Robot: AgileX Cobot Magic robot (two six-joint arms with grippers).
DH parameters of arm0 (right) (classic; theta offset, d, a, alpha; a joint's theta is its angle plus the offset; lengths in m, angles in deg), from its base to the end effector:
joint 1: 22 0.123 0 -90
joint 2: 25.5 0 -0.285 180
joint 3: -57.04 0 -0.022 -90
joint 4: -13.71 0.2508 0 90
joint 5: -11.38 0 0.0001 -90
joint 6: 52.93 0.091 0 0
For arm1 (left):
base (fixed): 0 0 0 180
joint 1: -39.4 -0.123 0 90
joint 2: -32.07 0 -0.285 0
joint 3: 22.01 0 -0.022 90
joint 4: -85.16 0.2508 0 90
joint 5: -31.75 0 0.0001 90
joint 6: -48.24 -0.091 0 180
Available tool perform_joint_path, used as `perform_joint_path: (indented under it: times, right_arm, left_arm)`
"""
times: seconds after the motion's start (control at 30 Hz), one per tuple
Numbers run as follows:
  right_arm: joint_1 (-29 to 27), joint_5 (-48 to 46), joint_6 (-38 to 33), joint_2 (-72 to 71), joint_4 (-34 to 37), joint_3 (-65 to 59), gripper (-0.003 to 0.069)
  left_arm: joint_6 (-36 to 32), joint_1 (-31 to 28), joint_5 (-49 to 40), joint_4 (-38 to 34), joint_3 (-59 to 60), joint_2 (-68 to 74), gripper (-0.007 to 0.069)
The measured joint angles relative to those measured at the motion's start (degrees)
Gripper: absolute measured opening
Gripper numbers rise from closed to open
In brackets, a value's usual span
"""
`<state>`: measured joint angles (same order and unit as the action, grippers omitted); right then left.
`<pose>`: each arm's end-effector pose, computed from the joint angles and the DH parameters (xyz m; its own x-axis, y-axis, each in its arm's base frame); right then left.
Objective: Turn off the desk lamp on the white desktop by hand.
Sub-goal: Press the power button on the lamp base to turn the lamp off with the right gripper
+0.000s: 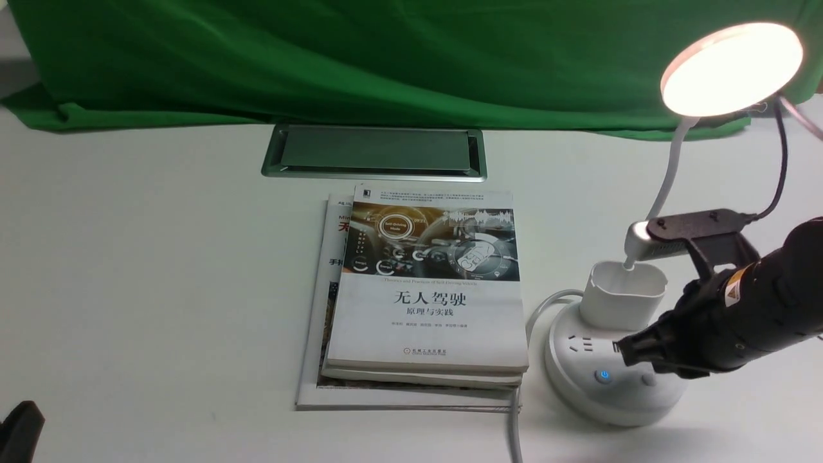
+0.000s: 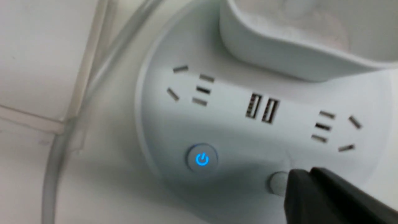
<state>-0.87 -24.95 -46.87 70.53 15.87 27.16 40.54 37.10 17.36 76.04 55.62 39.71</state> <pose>0.2545 0.1005 0.1905 -0.9298 -0.2139 -0.2996 -0.2428 0.9681 0.0625 0.0554 -0.0014 0.1884 -0.1646 -0.0265 -0.9860 -0.0046 0.9996 -0.0261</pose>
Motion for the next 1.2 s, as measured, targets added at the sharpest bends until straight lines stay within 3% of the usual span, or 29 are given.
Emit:
perform_joint_path:
  times: [0.7,1.2]
  right_arm:
    - [0.0,0.3,-0.5,-2.3,-0.1,-0.5,0.0029]
    - [0.8,1.6,-0.7,3.9,0.0,0.1,0.0029]
  left_arm:
    - [-0.1,0.0,0.0,0.0,0.0,0.0,0.0239]
    - [-0.1,0.0,0.0,0.0,0.0,0.0,0.024]
